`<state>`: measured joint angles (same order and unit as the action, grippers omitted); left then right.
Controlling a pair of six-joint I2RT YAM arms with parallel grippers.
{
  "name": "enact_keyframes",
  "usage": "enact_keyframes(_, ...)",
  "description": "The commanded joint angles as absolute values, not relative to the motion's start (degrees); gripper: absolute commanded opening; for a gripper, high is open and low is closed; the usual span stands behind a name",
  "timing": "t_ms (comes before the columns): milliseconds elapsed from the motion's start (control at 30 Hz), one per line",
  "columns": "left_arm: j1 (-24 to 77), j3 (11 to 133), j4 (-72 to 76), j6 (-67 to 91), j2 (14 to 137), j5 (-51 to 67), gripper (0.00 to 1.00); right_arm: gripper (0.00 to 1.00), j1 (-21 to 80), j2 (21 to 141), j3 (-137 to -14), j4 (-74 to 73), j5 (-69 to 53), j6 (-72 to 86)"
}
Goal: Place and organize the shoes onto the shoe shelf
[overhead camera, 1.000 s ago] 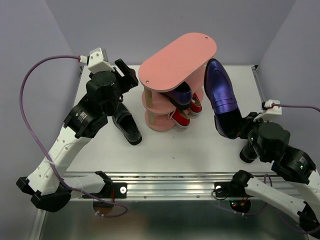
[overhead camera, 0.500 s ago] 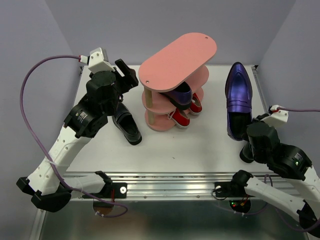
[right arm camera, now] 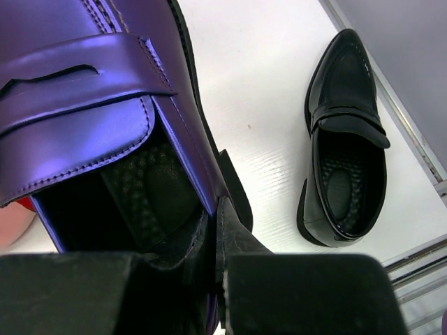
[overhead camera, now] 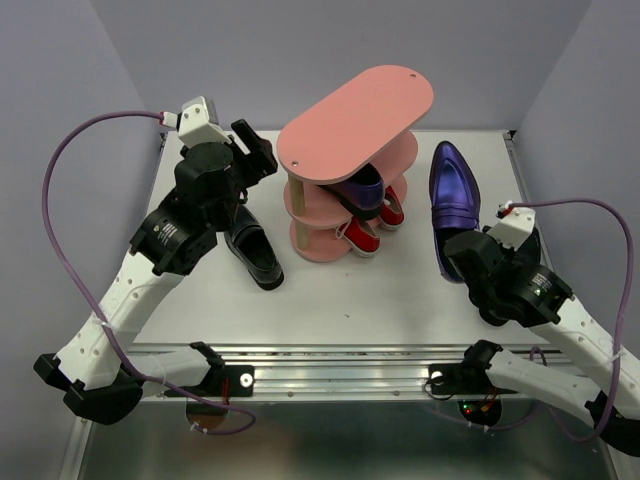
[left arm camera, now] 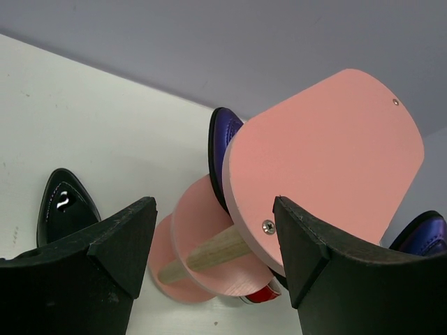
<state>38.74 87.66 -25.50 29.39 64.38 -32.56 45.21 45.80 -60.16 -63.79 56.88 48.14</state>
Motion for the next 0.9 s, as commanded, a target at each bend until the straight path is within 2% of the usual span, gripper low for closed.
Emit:
enact_keyframes(0,38.1,86.7,-23.2,28.7,62.8,-32.7,0.79,0.01,45.4,44.6,-62.1,-55.8,65.9,51.8)
enact_keyframes(600,37.1,84.9,-22.4,27.2,62.1,-31.6,0.79,0.01,43.1,51.7,-62.3,-44.7,72.7,42.6)
enact_keyframes(733,36.7,84.9,-22.9,26.8,62.0,-31.4,0.79,0.01,36.1,53.0,-60.6,-37.9,65.8,36.1)
enact_keyframes(767,36.7,85.0,-23.0,26.7,61.9,-31.5,0.79,0.01,30.5,53.1,-59.9,-33.4,63.0,34.2)
enact_keyframes(867,36.5,85.1,-23.6,26.5,61.6,-31.9,0.79,0.01,22.3,53.4,-57.9,-28.3,50.3,30.4)
